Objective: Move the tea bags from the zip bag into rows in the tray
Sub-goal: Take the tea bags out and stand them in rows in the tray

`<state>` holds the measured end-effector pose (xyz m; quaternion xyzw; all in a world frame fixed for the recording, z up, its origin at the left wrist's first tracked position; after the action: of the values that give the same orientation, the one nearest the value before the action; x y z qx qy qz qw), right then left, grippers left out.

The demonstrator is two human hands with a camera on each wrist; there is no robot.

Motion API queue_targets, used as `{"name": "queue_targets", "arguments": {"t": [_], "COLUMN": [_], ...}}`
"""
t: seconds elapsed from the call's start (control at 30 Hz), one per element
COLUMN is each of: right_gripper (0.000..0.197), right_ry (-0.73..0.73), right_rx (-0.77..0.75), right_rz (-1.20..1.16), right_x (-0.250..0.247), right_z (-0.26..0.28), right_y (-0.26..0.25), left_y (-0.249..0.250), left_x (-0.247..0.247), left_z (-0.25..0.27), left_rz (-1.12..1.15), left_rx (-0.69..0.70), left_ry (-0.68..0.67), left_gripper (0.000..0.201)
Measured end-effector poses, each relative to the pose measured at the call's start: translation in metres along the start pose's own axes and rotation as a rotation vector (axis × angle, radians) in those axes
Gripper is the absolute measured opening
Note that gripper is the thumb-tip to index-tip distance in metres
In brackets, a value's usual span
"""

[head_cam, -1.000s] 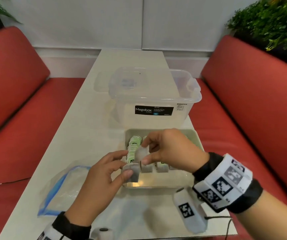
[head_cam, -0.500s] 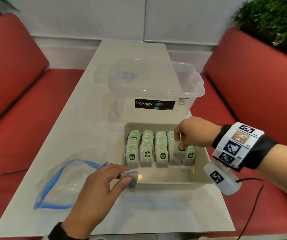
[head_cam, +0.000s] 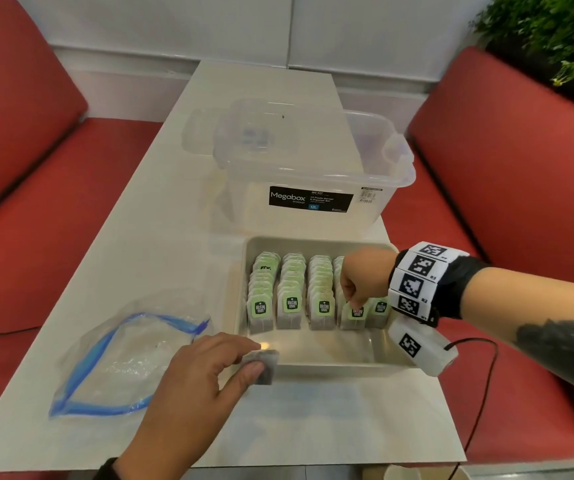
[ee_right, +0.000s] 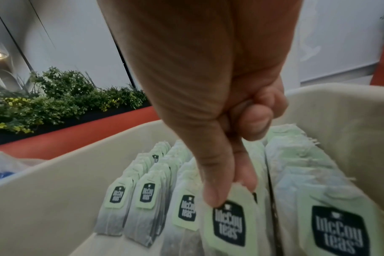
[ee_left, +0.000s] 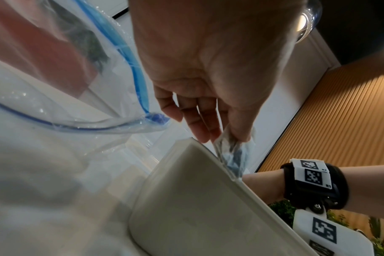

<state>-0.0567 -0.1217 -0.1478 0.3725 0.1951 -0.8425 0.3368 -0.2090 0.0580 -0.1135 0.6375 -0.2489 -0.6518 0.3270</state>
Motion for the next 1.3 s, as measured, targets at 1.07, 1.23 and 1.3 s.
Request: {"name": "queue_targets", "arguments": {"t": [1.07,1.23,1.3], "right_gripper": [0.027,0.016,0.017], "right_ry": [0.610,0.723,0.763], "right_rx": [-0.331,-0.217,-0.121], "right_rz": [-0.276,-0.199,-0.207], "right_x": [-0.087,-0.091,-0.090], "right_z": [0.064,0.075,0.082], "right_y": [-0.107,-0.109,-0.100], "left_y": [0.026,0.039,0.045], "left_x": [-0.029,-0.040,-0.045], "left_z": [-0.022,-0.016,-0.011], "left_rz": [0.238,0.200,0.186], "left_rx": [-0.052,-0.024,0.013], "left_ry": [0.103,0.246,0.325], "left_gripper": [0.005,0.021,0.028]}}
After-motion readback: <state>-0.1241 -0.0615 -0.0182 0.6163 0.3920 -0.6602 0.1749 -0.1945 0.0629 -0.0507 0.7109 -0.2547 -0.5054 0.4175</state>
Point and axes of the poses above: each hand's wrist, its own z-axis away from the middle knuckle, its own x-axis out of the palm, y = z × x, the point moved 10 cm from there along -z, towards the middle knuckle, and after that the axes turned 15 degrees about -x, right-handed, at the moved point
